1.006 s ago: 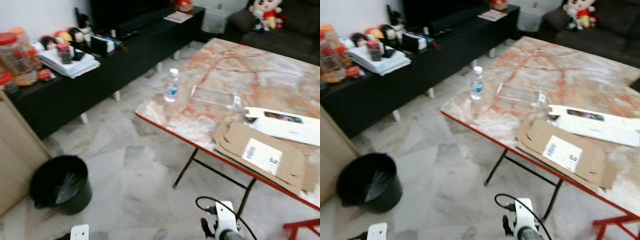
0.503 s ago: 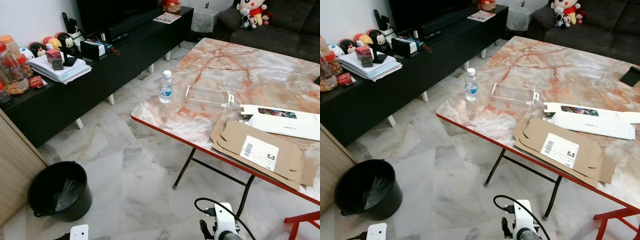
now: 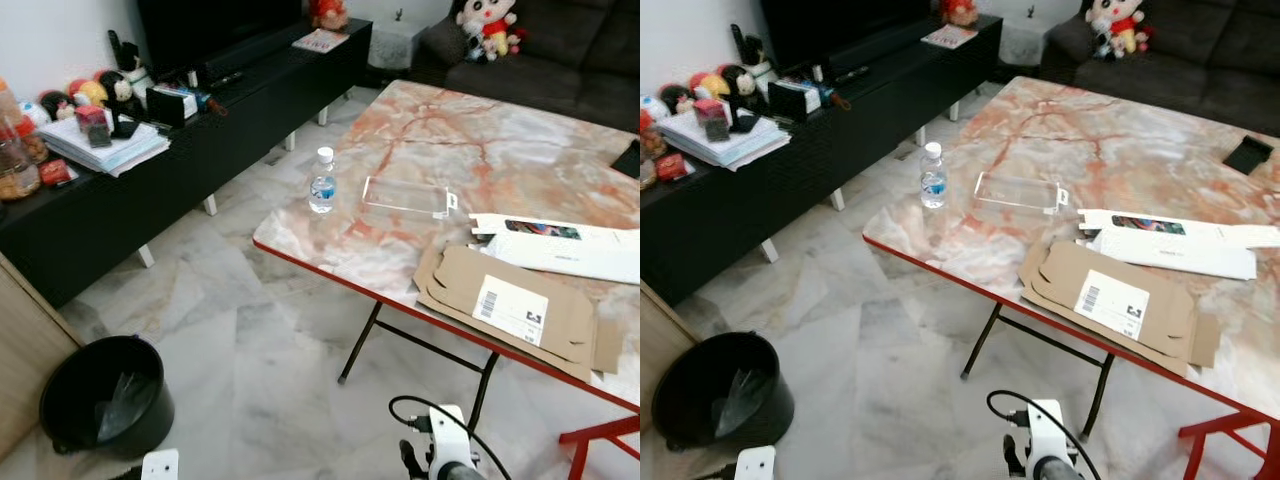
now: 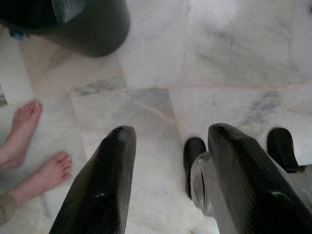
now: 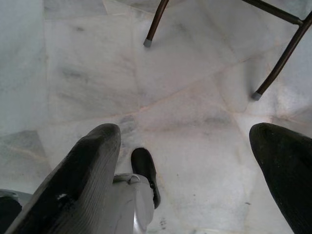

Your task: Picking trash to rubbish bin

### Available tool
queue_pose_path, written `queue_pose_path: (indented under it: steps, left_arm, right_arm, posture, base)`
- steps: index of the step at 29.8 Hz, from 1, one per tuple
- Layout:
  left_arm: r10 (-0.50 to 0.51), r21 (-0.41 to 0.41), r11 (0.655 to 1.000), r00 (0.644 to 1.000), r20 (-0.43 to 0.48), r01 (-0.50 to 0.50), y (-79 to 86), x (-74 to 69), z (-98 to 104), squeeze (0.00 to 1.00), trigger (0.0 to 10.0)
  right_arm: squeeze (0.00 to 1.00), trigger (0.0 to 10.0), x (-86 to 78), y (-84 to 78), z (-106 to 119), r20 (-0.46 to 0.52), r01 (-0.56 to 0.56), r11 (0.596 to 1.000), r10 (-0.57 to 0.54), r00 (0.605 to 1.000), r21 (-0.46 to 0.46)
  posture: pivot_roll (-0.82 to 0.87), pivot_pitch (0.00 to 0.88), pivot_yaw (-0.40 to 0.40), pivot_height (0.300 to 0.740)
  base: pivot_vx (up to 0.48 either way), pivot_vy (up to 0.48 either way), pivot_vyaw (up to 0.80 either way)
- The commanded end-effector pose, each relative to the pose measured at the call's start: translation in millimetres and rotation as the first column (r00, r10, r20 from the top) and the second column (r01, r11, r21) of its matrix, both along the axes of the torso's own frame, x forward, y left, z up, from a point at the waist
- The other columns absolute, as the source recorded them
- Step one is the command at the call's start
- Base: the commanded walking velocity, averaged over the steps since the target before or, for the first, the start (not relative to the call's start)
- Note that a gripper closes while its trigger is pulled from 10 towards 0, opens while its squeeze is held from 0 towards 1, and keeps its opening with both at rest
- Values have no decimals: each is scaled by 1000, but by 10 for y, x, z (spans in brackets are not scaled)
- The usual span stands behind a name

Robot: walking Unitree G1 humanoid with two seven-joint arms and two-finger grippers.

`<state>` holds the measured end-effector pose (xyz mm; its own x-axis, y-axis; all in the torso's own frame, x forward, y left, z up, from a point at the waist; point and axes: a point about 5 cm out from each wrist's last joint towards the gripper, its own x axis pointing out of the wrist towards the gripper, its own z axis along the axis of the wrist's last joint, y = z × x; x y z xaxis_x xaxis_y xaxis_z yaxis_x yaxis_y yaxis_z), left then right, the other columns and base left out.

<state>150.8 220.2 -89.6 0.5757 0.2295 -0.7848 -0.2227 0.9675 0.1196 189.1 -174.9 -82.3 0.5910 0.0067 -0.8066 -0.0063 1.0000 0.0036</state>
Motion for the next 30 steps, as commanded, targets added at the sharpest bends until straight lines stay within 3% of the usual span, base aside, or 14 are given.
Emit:
queue_pose_path:
  steps: [1, 19, 24, 30]
  left_arm:
    - [-14, 4, 1000, 999, -29, 15, 5, -49, -23, 0, 10000]
    - [-50, 20, 999, 998, -33, 50, 4, -22, -14, 0, 10000]
    - [-60, 26, 998, 997, -40, 61, 4, -27, -17, 0, 10000]
    - [-55, 22, 998, 998, -38, 56, -3, -32, -19, 0, 10000]
  right_arm:
    - [0, 10000, -6, 8, -5, -5, 0, 1000, 0, 1000, -3]
    - [0, 10000, -18, 13, -11, -9, 2, 1000, -2, 1000, -3]
    - [0, 10000, -16, 12, -11, -9, 2, 1000, -2, 1000, -3]
    - [0, 10000, -24, 16, -14, -10, 3, 1000, -3, 1000, -1]
  posture:
    - [23, 27, -11, 740]
    - [21, 19, -5, 740]
    - [21, 19, -5, 740]
    - [20, 21, -3, 740]
  base:
    - [0, 0, -781]
    - [0, 0, -781]
    - [0, -318, -781]
    - [0, 0, -781]
